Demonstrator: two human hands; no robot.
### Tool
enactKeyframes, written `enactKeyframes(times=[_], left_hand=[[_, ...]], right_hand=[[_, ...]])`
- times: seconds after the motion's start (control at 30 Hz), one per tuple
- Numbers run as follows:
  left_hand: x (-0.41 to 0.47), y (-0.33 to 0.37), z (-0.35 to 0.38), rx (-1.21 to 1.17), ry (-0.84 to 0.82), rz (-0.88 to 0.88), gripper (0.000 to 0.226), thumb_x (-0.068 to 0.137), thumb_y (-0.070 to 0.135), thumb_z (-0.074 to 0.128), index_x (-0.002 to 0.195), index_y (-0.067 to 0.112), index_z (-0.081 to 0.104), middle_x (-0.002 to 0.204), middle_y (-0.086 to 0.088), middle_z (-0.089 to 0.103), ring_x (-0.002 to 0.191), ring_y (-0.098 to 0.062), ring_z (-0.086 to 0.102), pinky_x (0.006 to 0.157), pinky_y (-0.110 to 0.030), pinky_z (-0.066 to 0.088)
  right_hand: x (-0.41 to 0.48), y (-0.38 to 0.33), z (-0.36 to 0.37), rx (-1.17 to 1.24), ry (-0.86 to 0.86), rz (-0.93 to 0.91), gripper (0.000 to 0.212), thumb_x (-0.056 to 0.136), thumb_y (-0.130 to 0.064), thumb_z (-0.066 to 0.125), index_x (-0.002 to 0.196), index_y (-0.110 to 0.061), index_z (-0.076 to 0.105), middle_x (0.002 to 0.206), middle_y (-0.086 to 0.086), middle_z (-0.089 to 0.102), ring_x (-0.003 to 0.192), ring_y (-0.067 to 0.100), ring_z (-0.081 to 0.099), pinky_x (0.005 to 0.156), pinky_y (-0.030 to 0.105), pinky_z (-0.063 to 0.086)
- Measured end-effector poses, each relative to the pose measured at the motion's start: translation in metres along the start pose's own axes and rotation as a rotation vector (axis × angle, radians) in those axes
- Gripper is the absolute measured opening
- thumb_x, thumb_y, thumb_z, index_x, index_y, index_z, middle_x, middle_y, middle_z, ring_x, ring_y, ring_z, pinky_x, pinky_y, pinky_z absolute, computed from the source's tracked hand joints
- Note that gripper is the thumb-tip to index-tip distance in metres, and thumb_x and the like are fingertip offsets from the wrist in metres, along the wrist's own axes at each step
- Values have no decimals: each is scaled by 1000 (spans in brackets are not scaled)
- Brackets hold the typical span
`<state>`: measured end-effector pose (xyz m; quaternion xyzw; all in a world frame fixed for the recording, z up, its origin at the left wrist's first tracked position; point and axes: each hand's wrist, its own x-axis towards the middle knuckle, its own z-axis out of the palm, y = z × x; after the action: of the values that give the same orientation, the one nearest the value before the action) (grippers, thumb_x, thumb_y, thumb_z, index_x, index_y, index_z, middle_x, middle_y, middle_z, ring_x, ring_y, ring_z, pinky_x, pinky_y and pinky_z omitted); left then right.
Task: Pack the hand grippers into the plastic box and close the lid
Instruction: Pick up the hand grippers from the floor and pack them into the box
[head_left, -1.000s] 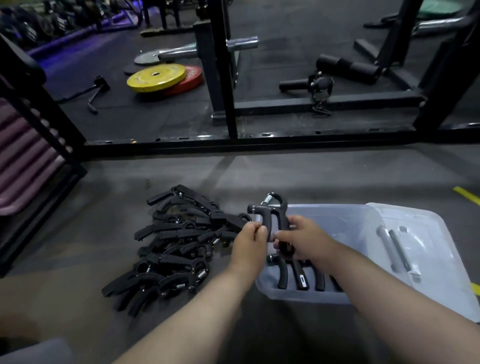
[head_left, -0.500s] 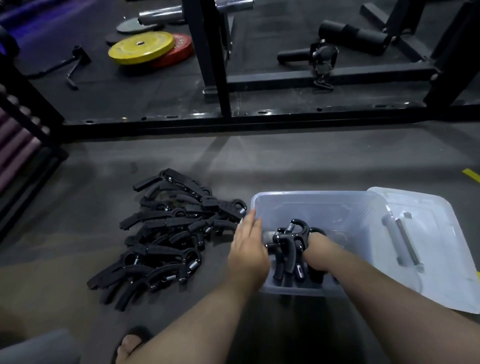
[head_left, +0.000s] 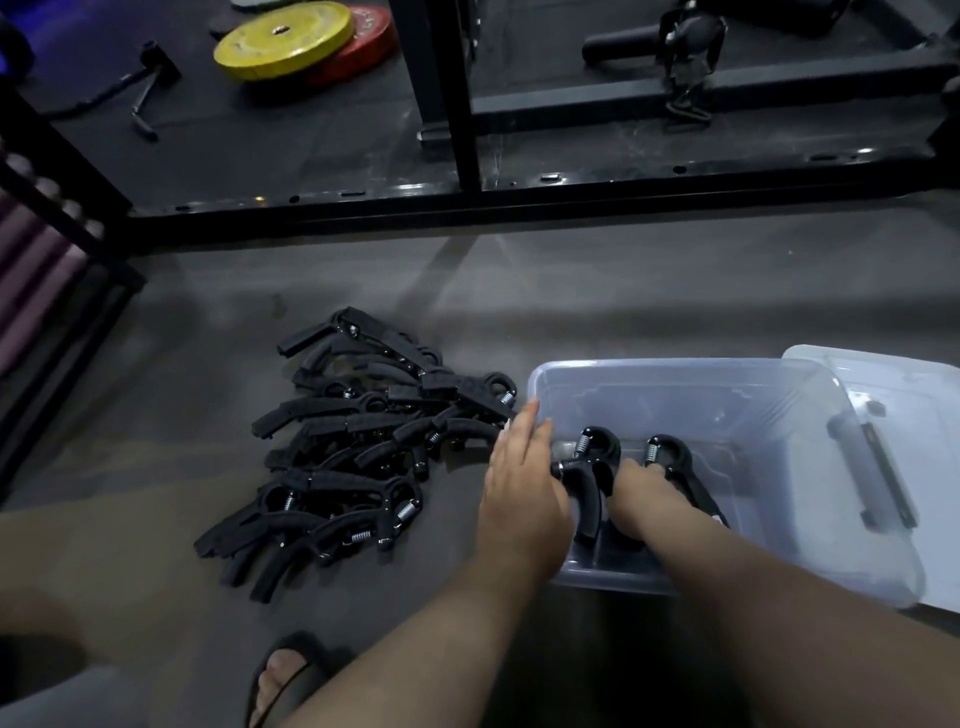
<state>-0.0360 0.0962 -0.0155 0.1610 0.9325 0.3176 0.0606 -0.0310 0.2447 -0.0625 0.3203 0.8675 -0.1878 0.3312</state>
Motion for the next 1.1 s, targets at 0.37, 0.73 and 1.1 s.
enactKeyframes(times=[0.37, 0.73, 1.1], left_hand=[[-1, -2, 2, -28, 6, 19, 63, 83, 10, 37, 146, 15, 40, 161, 9, 18, 148, -19, 18, 118, -42, 24], [1, -3, 6, -8, 2, 19, 62, 85, 5, 42, 146, 15, 39, 161, 8, 17, 148, -19, 16, 120, -37, 19], [1, -19, -10, -373, 145, -20, 56, 86, 25, 38, 140, 13, 46, 147, -2, 41, 136, -13, 37, 114, -32, 29]], right_hand=[[3, 6, 2, 66, -6, -55, 44, 91, -17, 52, 133, -10, 39, 129, 15, 58, 119, 34, 57, 97, 41, 46], [-3, -4, -3, 26, -33, 36, 59, 90, -25, 56, 140, -5, 33, 138, 21, 48, 123, 38, 51, 98, 42, 46], [-47, -78, -30, 561, 642, -665, 45, 99, -24, 41, 142, -13, 45, 151, 3, 37, 142, 20, 28, 118, 31, 21]])
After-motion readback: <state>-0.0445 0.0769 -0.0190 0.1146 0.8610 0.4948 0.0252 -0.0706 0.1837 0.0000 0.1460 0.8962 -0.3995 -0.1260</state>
